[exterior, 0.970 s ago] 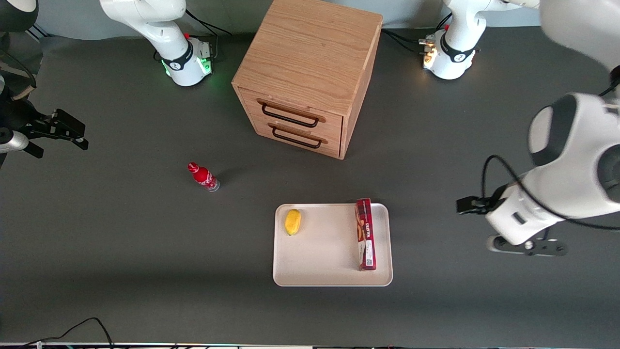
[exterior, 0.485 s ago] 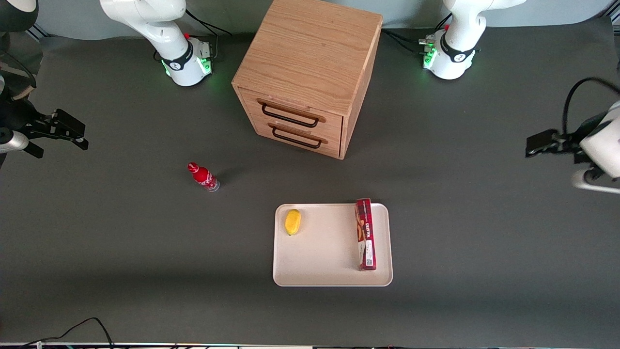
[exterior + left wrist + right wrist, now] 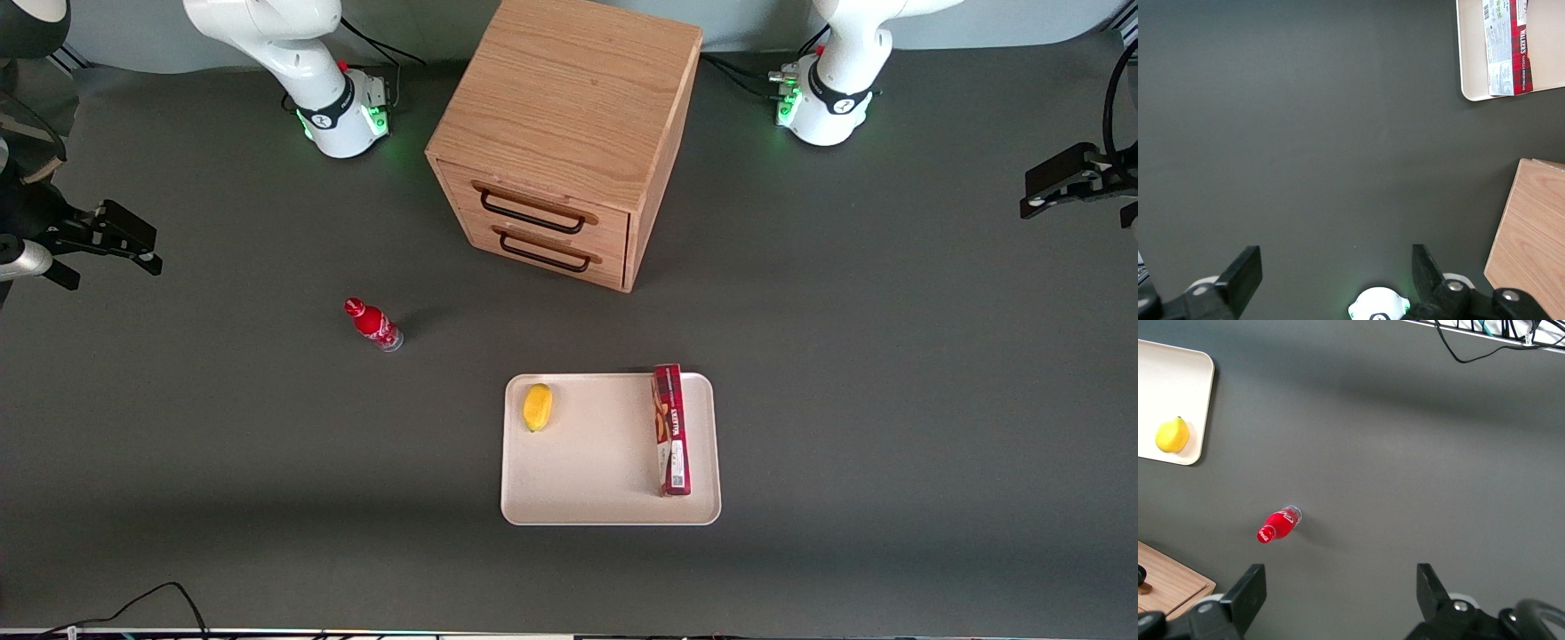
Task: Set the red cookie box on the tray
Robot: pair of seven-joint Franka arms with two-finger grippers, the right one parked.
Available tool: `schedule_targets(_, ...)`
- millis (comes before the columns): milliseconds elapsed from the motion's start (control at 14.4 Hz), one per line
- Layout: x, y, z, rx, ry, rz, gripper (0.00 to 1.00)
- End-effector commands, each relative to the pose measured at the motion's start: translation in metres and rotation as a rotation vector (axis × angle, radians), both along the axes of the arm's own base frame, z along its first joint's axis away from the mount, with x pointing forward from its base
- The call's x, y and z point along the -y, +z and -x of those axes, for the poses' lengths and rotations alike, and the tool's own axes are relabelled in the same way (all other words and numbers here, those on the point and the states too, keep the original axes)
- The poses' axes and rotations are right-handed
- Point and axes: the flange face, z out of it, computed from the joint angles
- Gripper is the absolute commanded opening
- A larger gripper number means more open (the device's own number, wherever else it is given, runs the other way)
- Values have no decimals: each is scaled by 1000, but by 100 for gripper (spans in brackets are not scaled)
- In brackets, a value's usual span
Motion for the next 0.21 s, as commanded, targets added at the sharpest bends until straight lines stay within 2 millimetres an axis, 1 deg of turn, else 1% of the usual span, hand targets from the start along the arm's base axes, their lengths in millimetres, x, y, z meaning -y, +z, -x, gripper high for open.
schedule_targets(0,-2,0,6,-7,-34,10,100)
schedule_targets(139,-3,0,5,-6,-31,3,100)
